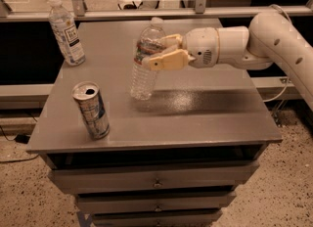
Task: Move water bottle near redbull can
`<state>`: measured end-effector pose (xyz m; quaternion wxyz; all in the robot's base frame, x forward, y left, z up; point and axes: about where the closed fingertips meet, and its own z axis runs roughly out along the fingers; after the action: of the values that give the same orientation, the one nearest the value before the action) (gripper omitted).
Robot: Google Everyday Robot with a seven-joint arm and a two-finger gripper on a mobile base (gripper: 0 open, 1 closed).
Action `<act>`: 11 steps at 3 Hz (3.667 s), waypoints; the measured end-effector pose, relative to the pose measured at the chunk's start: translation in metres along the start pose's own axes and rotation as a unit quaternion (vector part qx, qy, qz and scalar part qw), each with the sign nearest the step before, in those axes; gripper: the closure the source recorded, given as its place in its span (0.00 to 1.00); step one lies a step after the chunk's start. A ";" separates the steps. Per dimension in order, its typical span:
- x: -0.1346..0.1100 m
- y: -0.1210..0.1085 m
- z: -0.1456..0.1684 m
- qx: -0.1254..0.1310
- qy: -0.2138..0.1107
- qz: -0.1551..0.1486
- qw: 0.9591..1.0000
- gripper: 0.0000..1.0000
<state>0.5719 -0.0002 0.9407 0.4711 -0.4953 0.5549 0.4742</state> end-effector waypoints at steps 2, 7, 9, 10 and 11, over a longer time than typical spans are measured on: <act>0.014 0.024 0.019 -0.043 0.047 -0.024 0.998 1.00; 0.020 0.061 0.060 -0.132 0.058 -0.088 0.986 0.83; 0.024 0.075 0.069 -0.172 0.089 -0.110 0.975 0.28; 0.026 0.077 0.070 -0.179 0.095 -0.110 0.973 0.05; 0.028 0.078 0.070 -0.182 0.097 -0.109 0.973 0.00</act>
Offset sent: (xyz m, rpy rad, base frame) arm -0.0340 0.0180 -0.0278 -0.1618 -0.0462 0.1419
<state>0.4958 0.0708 0.9106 0.3661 -0.6733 0.4452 0.4630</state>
